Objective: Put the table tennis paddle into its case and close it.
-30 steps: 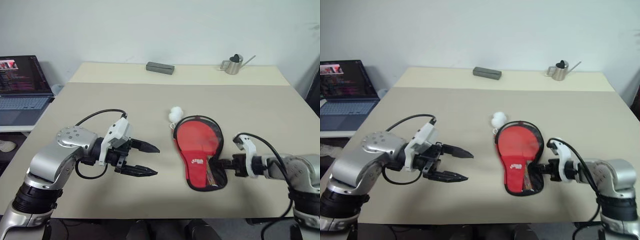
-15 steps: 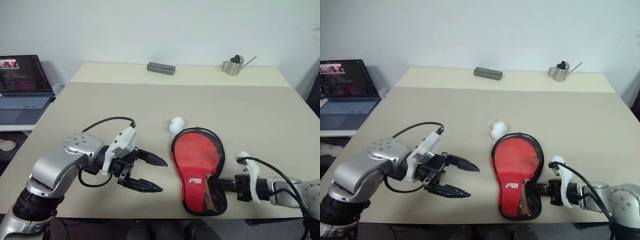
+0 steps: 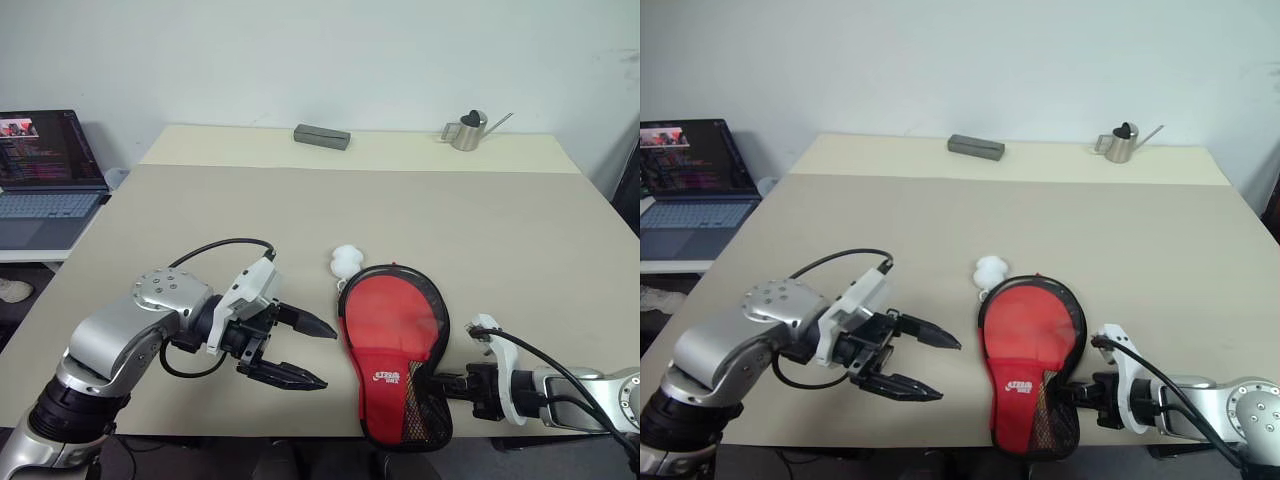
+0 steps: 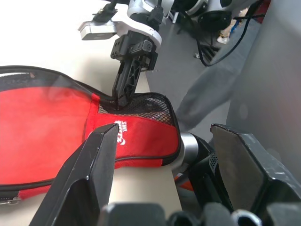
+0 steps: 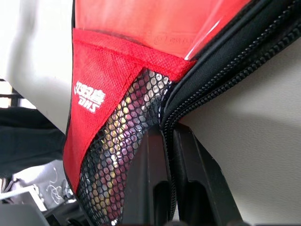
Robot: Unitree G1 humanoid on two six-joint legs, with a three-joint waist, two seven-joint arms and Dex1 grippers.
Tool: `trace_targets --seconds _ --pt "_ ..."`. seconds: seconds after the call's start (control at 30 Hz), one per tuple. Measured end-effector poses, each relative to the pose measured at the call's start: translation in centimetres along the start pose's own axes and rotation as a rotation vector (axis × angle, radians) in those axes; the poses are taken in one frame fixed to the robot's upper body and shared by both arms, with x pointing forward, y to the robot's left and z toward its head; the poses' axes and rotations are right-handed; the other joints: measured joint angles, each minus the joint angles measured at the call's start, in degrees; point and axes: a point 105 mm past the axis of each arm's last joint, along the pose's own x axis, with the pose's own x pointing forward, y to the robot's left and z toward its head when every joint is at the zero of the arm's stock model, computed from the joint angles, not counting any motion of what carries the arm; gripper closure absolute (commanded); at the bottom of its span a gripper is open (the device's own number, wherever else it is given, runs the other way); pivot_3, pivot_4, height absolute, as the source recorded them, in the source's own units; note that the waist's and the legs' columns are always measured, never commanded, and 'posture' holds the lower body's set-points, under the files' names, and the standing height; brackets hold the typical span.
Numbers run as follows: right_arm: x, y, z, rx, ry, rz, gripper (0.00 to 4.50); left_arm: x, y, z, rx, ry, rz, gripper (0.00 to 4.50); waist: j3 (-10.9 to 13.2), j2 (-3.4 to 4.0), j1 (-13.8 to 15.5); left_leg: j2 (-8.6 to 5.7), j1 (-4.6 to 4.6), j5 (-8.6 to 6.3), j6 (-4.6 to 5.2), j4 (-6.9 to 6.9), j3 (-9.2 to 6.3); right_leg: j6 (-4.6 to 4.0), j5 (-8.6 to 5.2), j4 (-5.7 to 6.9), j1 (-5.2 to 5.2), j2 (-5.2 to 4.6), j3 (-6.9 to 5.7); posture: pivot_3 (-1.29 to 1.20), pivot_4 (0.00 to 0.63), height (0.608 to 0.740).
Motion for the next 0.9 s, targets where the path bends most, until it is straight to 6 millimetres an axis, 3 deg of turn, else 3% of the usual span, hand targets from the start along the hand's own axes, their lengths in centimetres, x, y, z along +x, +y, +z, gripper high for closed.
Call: trace_targets --seconds 0.13,0.37,0.6,0.7,0.87,0.9 --pt "-0.7 0.1 0.1 -0.001 0.01 0.017 2.46 0.0 0.0 -0.1 -0.001 -0.001 0.003 1.09 0.01 -0.01 0.06 0.0 0.0 0.0 0.0 0.01 0.01 0.01 0.0 -0.03 0.02 -0.01 0.0 0.0 0.15 0.74" --pt "-4.0 0.0 3.5 -0.241 -0.146 0.04 2.46 -0.1 0.3 -0.4 0.005 -0.008 0.029 1.09 0.01 -0.01 0.23 0.01 0.0 0.0 0.0 0.0 -0.08 0.18 -0.1 -0.08 0.06 -0.02 -0.1 0.0 0.15 0.74" --pt "-6.4 2.0 6.6 -0.58 -0.296 0.165 2.46 -0.7 1.2 -0.3 0.009 -0.015 0.114 1.09 0.01 0.0 0.35 0.0 0.0 0.0 0.0 0.01 -0.12 0.18 -0.09 -0.18 0.12 -0.02 -0.15 0.0 0.15 0.74" --pt "-6.5 2.9 7.1 -0.779 -0.26 0.168 1.9 -1.0 1.7 -0.2 0.015 -0.016 0.168 1.09 0.01 0.0 0.38 0.0 0.0 0.0 0.0 0.01 -0.14 0.18 -0.09 -0.18 0.13 -0.02 -0.16 0.0 0.15 0.74" --pt "-5.7 3.7 7.1 -0.969 -0.205 0.204 0.14 -2.6 3.2 -0.3 0.008 -0.023 0.311 1.09 0.02 0.01 0.43 -0.01 0.0 0.0 0.0 0.02 -0.12 -0.04 0.03 -0.18 0.12 -0.03 -0.15 0.0 0.15 0.74" --pt "-5.5 3.8 7.1 -1.0 -0.198 0.209 0.04 -3.0 3.4 -0.3 0.009 -0.024 0.335 1.09 0.02 0.01 0.43 -0.01 0.0 0.0 0.0 0.02 -0.12 -0.04 0.03 -0.18 0.12 -0.03 -0.15 0.0 0.15 0.74"
